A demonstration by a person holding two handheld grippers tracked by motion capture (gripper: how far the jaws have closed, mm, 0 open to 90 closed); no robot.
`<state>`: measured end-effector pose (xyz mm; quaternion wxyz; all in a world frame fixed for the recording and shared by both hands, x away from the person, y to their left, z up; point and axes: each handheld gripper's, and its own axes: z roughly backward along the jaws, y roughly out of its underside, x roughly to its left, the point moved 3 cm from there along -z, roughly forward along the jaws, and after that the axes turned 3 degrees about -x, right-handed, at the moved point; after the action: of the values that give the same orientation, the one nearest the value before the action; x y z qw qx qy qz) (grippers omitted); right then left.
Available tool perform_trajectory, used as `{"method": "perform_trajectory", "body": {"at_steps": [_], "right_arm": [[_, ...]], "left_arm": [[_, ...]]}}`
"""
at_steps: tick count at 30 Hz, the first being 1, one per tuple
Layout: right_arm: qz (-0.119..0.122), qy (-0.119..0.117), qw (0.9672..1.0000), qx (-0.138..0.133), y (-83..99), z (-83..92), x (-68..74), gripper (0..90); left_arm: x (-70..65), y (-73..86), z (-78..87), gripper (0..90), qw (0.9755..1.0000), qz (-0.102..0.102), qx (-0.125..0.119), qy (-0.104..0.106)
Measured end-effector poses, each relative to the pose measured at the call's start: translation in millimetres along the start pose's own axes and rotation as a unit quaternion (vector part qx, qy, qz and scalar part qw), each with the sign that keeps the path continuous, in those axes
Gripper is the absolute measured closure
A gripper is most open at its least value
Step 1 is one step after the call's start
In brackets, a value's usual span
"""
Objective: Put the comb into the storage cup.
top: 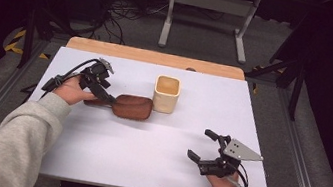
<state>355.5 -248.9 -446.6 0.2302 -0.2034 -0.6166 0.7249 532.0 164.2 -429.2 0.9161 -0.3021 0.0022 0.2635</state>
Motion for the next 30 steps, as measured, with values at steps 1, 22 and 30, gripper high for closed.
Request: {"method": "perform_trajectory", "body": {"at_steps": [1, 22, 30], "right_arm": [[0.001, 0.0, 1.0, 0.0, 0.0, 0.0, 0.1, 5.7], [0.003, -0.004, 1.0, 0.002, 0.4, -0.9, 1.2, 5.7], [0.003, -0.005, 1.0, 0.003, 0.6, -1.1, 1.4, 5.7]], "left_arm": [[0.1, 0.3, 1.7, 5.4, 0.9999, -0.007, -0.004, 0.012], [-0.2, 9.8, -18.5, 18.4, 0.9859, -0.143, 0.087, -0.002], [-1.3, 10.3, -27.8, 30.7, 0.9801, -0.154, 0.125, -0.006]]}}
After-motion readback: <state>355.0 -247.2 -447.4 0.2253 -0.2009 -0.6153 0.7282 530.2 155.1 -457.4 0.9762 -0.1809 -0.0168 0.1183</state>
